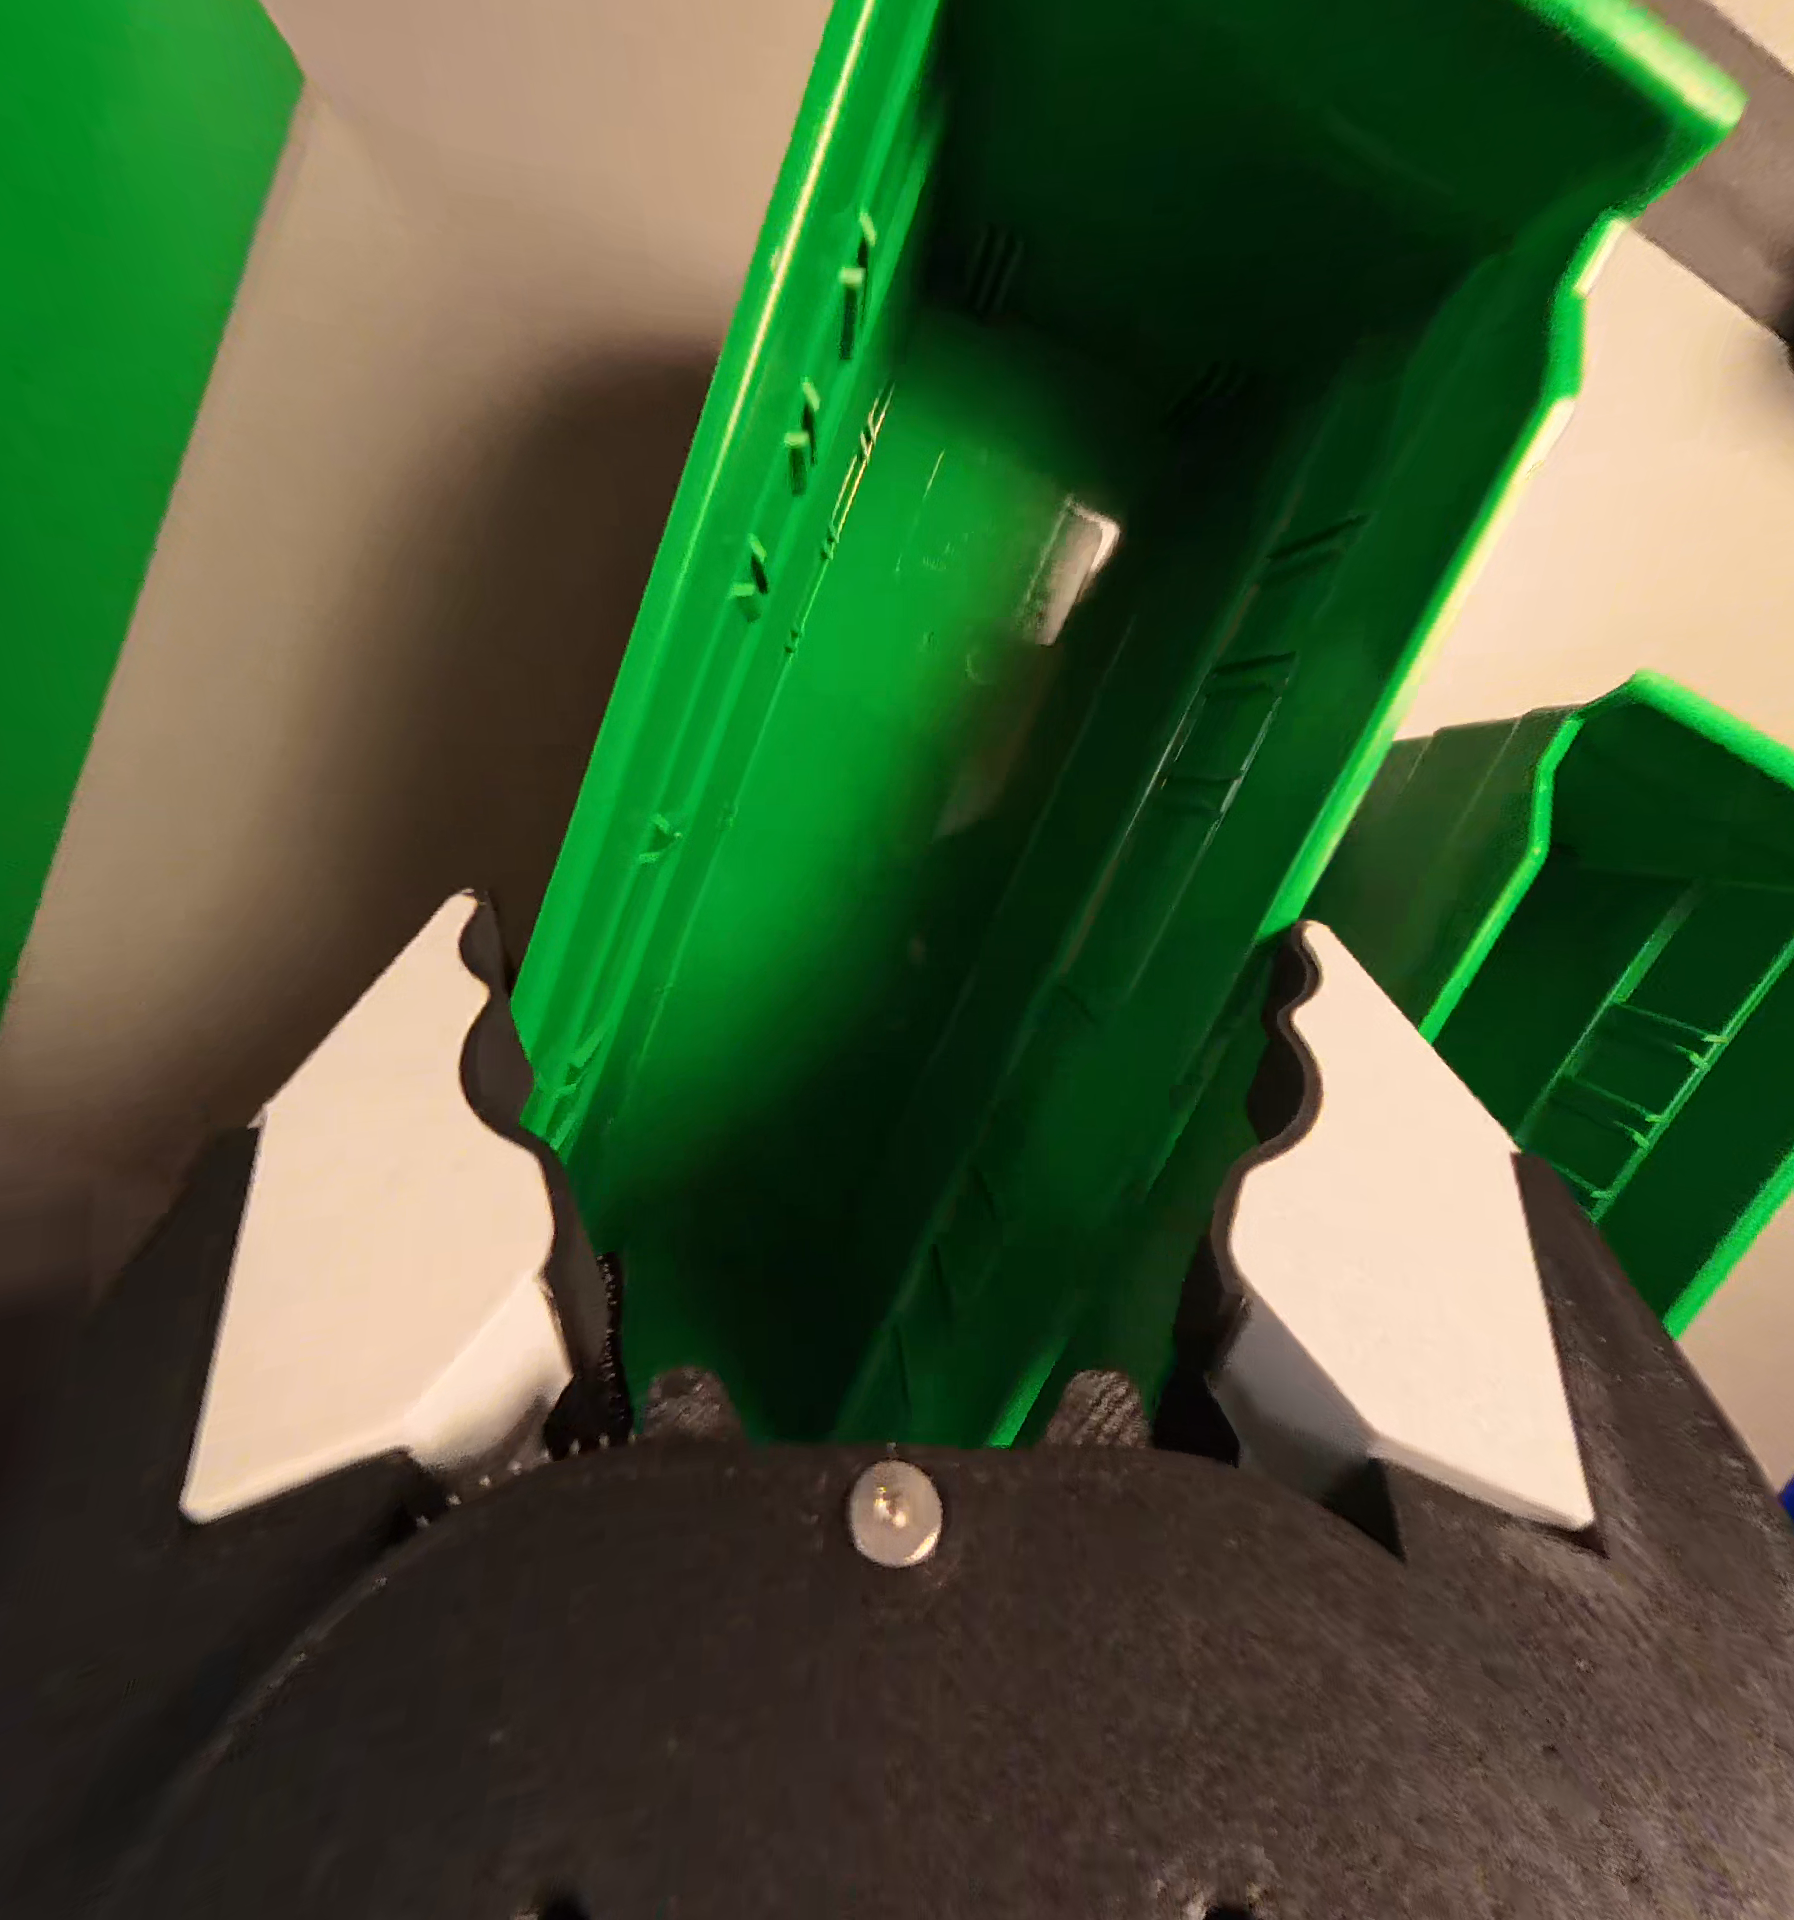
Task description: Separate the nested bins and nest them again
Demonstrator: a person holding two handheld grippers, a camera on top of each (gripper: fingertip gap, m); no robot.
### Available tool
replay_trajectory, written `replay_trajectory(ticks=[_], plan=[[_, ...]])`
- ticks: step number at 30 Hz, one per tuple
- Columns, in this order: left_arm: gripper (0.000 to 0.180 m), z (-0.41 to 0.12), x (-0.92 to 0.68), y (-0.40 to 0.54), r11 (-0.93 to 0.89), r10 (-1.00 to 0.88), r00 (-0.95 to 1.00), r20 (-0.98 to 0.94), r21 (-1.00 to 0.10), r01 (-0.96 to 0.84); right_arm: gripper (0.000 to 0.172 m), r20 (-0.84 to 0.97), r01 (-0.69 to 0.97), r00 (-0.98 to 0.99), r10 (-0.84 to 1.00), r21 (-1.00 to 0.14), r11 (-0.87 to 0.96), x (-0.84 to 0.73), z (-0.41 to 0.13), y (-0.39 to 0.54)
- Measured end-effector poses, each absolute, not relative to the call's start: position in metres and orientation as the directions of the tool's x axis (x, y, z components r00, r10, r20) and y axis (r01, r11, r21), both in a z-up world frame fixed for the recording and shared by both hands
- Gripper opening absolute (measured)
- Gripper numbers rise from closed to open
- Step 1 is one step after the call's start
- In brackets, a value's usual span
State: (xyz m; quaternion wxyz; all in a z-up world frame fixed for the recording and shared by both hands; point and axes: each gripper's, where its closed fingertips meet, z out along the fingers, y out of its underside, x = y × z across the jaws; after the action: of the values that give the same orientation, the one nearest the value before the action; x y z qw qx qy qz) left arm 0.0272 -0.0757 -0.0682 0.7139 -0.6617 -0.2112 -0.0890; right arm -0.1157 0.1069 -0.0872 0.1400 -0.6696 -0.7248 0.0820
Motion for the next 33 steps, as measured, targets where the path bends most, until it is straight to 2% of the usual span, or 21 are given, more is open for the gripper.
replay_trajectory(ticks=[4, 9, 14, 33], plan=[[0.057, -0.068, 0.027, -0.076, 0.108, 0.153, 0.895, 0.419, -0.907, 0.407, 0.145, 0.097, 0.950, -0.076, 0.992, -0.297, 0.102, -0.114, -0.090, 0.106], [0.057, -0.068, 0.027, -0.076, 0.108, 0.152, 0.894, 0.423, -0.906, 0.410, 0.127, 0.102, 0.946, -0.068, 0.992, -0.310, 0.097, -0.116, -0.084, 0.108], [0.057, -0.068, 0.027, -0.076, 0.110, 0.151, 0.893, 0.423, -0.905, 0.410, 0.118, 0.086, 0.943, -0.084, 0.993, -0.315, 0.107, -0.115, -0.081, 0.106], [0.057, -0.068, 0.027, -0.076, 0.112, 0.151, 0.895, 0.420, -0.907, 0.406, 0.114, 0.063, 0.924, -0.096, 0.993, -0.367, 0.112, -0.115, -0.062, 0.101]])
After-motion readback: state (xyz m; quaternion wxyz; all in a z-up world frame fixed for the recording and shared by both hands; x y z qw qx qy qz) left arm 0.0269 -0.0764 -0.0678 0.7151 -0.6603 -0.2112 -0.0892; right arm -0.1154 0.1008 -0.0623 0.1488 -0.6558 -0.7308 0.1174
